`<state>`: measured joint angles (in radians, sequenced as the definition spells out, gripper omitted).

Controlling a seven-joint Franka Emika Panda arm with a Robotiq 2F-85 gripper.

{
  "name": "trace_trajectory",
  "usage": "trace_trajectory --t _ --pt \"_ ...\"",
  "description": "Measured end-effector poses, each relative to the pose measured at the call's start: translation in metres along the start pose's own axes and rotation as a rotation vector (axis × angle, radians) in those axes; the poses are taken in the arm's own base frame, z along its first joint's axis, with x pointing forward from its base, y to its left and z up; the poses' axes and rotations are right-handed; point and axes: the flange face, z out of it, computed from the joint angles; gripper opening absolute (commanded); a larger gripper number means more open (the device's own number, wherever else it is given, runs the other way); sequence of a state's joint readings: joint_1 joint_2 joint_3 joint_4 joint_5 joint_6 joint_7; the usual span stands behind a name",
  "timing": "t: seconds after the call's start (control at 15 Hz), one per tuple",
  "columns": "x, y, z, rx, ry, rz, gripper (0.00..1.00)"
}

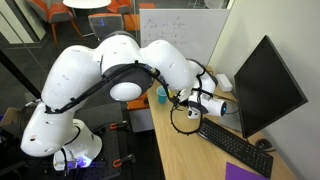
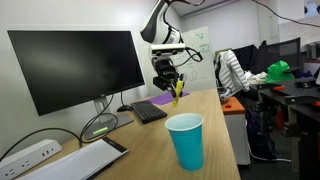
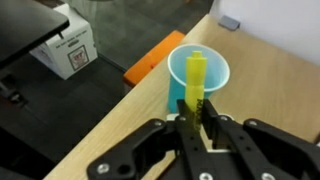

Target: Take the marker and put it in the cup

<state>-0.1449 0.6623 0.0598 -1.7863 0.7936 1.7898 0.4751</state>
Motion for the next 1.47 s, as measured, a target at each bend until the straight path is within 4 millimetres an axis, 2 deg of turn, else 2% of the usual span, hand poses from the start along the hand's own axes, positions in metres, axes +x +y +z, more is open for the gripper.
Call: trace_trajectory --t 0.33,0.6,1.0,1.33,1.4,1.47 --pt "-0.027 -0.017 0.027 0.004 -0.283 -0.036 0.05" --pt "-0.031 -0.021 0.058 -0.015 -0.502 -0.043 0.05" --pt "0.007 -0.024 0.105 -0.001 -0.601 0.003 0.05" --pt "0.035 -0.025 0.121 0.021 -0.611 0.026 0.05" --pt "0.039 -0.025 0.122 0.021 -0.607 0.027 0.44" --pt "0.042 -0.025 0.121 0.022 -0.602 0.027 0.45"
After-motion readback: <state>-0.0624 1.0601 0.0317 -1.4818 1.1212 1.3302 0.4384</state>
